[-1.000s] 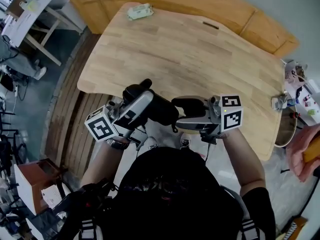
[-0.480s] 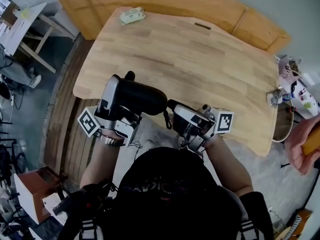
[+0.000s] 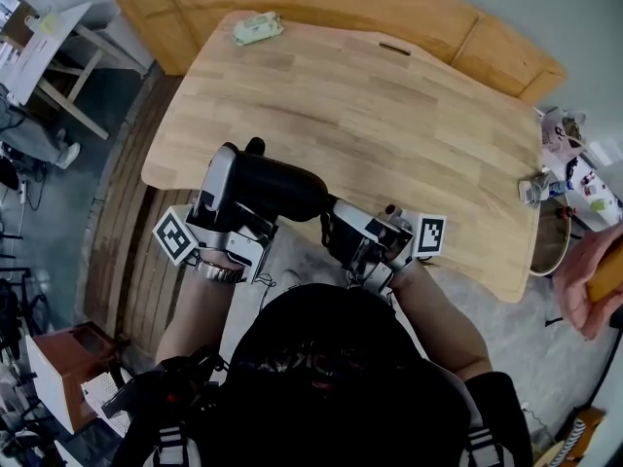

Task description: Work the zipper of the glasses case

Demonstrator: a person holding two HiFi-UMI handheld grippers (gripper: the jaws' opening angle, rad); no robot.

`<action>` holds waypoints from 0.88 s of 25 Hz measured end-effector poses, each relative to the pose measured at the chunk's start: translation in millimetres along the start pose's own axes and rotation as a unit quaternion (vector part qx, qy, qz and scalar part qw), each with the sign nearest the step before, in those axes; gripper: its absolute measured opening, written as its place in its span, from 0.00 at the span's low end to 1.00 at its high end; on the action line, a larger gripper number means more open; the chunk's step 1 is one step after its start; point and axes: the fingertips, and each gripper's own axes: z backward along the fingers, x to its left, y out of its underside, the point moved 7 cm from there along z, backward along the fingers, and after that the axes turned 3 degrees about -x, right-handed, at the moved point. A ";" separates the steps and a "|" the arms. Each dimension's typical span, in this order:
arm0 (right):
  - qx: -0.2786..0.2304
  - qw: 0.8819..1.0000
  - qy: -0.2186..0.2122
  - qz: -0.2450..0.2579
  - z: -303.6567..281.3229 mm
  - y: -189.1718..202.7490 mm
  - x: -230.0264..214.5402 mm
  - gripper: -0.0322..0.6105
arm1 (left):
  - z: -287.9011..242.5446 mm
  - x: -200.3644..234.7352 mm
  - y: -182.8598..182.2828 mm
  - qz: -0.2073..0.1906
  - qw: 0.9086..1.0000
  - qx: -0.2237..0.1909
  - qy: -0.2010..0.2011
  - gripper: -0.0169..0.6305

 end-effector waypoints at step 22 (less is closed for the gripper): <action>-0.013 0.998 0.064 0.019 19.6 -1.4 -6.6 0.08 | 8.2 -2.7 5.0 -0.096 0.994 0.004 -0.043 0.58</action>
